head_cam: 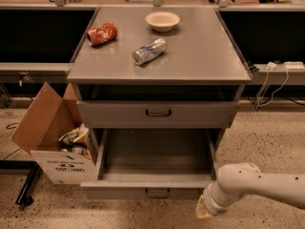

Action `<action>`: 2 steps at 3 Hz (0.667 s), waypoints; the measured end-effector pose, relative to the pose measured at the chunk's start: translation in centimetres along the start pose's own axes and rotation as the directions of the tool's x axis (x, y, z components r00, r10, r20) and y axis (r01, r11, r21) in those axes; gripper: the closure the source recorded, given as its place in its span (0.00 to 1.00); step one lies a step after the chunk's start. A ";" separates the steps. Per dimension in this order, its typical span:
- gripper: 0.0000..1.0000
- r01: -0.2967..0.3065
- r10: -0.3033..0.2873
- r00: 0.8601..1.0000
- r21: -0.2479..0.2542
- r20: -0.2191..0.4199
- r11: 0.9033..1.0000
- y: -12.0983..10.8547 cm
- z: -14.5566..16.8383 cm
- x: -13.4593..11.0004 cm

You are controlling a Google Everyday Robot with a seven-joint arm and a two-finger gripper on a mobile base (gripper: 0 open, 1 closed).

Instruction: Close middle drawer

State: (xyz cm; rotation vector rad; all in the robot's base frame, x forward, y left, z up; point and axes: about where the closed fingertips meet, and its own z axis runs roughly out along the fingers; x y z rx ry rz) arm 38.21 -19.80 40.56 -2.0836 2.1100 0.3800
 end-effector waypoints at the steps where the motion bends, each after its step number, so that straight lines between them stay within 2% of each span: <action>1: 1.00 0.043 -0.044 0.999 0.036 0.030 0.998 -2.3 0.6 -0.3; 2: 1.00 0.057 -0.061 0.997 0.068 0.053 0.996 -4.4 1.6 -0.4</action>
Offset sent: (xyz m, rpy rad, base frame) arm 0.0710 0.0123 -0.0275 0.0858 -0.1294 0.0363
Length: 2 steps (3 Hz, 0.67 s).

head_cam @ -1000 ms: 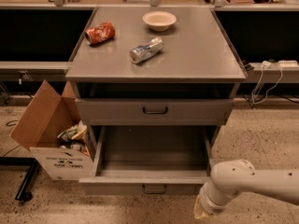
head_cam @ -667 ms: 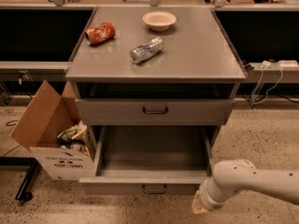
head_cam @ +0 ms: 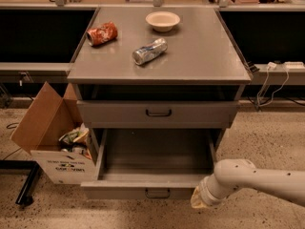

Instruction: Close middle drawer

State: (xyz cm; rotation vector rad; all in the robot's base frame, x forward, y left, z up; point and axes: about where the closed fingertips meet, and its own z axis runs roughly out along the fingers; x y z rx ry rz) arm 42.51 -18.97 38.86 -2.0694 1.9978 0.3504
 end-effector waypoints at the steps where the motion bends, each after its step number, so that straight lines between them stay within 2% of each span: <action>1: 0.81 0.000 0.000 1.000 0.001 0.001 1.000 -0.1 0.0 0.0; 2: 0.57 0.000 0.000 1.000 0.000 0.001 1.000 -0.1 0.0 0.0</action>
Offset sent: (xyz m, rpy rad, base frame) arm 0.0006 0.0001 -0.0003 0.0006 -0.0004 -0.0005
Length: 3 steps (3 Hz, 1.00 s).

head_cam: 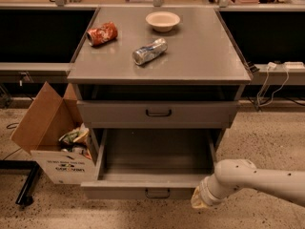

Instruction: Close middle drawer

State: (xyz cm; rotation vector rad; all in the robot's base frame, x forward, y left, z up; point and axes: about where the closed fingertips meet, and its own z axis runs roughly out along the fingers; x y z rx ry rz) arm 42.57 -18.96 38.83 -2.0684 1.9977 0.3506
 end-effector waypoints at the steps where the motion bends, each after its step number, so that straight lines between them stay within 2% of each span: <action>1: 0.34 0.000 0.000 1.000 0.000 0.000 1.000 0.0 0.0 0.0; 2: 0.11 0.000 0.000 1.000 0.000 0.000 1.000 0.0 0.0 0.0; 3: 0.00 0.000 0.000 1.000 0.000 0.000 1.000 0.0 0.0 0.0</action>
Offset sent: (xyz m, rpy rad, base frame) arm 0.0000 0.0000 0.0000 0.0000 0.0000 0.0000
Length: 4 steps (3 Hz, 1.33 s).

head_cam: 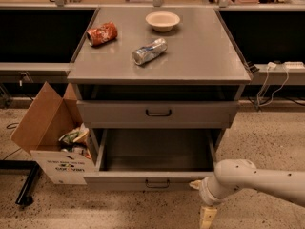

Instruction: Close middle drawer

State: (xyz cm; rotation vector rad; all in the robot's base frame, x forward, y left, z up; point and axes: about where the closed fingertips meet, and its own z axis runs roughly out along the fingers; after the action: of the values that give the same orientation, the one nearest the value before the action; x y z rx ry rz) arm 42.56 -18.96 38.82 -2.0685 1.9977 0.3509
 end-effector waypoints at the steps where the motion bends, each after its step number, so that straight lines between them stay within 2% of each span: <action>1: 0.00 0.000 0.000 1.000 0.000 0.000 1.000 0.0 0.0 0.0; 2: 0.15 -0.002 0.002 1.000 0.007 0.003 1.000 -0.2 0.1 0.0; 4: 0.61 0.026 -0.026 1.000 0.108 -0.003 0.994 -4.3 -0.8 0.2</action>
Offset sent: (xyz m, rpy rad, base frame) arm 0.0110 -0.0006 -0.0002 0.0086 -0.0253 -0.0168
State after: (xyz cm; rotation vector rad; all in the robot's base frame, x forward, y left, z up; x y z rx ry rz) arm 46.89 -19.23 39.56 -2.0270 1.9435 0.2311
